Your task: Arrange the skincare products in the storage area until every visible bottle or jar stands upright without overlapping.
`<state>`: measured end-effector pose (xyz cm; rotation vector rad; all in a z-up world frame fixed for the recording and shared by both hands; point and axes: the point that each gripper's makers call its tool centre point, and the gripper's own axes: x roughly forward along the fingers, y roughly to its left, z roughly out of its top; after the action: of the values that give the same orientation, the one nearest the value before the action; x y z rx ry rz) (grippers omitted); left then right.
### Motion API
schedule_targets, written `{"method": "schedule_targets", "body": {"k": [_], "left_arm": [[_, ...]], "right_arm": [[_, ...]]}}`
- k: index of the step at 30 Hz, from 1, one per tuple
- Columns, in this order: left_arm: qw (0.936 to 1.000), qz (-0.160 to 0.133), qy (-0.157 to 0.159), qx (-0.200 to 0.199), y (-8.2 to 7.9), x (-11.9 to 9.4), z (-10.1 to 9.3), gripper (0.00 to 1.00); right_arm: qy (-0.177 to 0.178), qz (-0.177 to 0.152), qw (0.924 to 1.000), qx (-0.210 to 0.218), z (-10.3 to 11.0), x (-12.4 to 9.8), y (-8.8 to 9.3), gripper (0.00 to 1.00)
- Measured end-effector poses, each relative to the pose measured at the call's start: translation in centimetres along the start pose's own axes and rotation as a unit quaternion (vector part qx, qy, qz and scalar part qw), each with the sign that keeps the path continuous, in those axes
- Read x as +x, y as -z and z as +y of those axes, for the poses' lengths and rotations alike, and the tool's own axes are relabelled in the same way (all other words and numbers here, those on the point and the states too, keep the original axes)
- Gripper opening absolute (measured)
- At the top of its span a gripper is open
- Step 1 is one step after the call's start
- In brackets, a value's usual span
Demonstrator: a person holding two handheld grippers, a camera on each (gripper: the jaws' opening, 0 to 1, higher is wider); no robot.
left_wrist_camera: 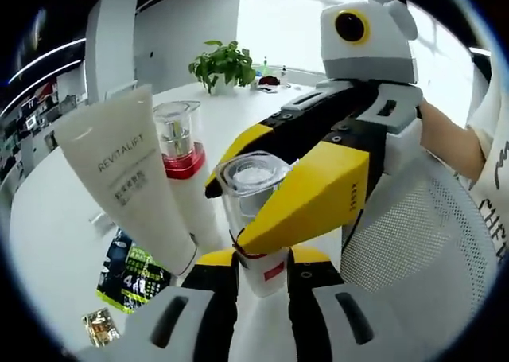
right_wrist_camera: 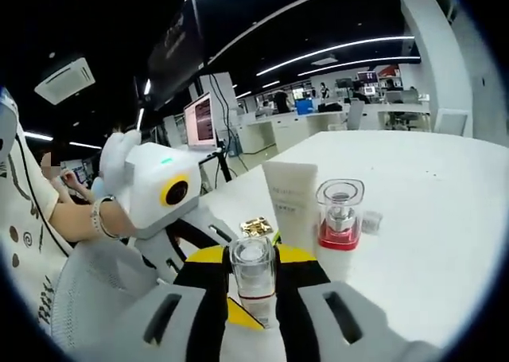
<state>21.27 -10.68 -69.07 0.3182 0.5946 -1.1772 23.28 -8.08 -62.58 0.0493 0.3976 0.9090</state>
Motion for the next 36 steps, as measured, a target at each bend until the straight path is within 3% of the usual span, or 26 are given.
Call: {"method": "schedule_targets", "body": {"k": [7,17,23,33,36], "left_arm": [[0.9997,0.004,0.015,0.021,0.9,0.2,-0.1,0.22],[0.9982,0.002,0.043,0.040,1.4,0.4,-0.3,0.24],[0.9953,0.008,0.057,0.078,2.0,-0.1,-0.5,0.32],[0.9938,-0.007,0.072,0.084,2.0,-0.1,-0.6,0.29],[0.9938,-0.011,0.081,0.076,2.3,0.1,-0.6,0.24]], "right_arm": [[-0.004,0.016,0.9999,-0.006,0.2,0.5,0.9,0.19],[-0.010,0.009,0.9999,-0.003,0.1,0.7,1.5,0.19],[-0.011,0.014,0.9993,-0.034,0.3,0.8,1.7,0.19],[-0.045,0.022,0.9974,-0.052,1.8,0.9,2.2,0.19],[-0.039,0.029,0.9970,-0.061,1.6,0.9,2.4,0.19]]}}
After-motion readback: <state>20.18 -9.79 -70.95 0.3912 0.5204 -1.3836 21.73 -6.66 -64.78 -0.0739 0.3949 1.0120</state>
